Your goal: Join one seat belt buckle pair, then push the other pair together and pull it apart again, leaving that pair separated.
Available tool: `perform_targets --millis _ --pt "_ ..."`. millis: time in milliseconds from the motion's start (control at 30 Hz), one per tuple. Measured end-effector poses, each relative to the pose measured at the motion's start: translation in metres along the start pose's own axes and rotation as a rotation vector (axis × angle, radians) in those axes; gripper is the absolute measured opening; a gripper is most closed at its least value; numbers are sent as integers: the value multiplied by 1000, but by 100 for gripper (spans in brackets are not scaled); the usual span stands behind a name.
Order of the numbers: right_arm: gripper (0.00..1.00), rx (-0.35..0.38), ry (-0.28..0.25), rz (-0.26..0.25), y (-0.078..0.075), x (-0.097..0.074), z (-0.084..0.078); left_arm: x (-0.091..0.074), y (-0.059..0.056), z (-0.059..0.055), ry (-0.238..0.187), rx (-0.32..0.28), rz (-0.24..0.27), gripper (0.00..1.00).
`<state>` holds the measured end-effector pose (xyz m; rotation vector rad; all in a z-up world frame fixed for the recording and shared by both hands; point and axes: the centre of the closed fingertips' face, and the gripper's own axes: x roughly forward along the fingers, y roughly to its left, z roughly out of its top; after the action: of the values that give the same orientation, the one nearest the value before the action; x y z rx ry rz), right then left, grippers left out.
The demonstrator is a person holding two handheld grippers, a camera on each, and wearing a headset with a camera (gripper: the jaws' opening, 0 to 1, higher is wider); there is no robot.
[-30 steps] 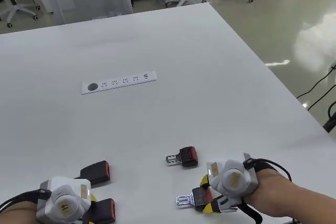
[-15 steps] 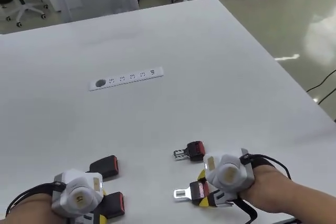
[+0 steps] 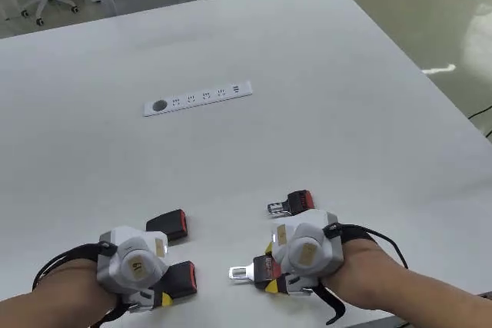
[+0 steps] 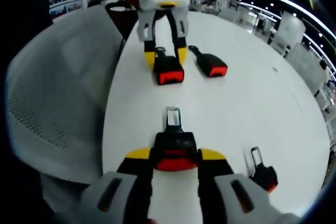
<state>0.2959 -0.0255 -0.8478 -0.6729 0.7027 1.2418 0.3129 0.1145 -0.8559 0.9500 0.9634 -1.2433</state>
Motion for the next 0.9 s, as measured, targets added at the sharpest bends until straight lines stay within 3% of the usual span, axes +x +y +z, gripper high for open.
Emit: perform_targets --millis 333,567,900 --pt "31 -29 -13 -16 -3 25 32 1 0 0 12 -2 1 33" --pt "31 -18 -42 -7 -1 31 38 2 0 0 19 0 -2 33" --pt "31 -63 -27 10 -5 35 44 4 0 0 36 -4 -18 33"
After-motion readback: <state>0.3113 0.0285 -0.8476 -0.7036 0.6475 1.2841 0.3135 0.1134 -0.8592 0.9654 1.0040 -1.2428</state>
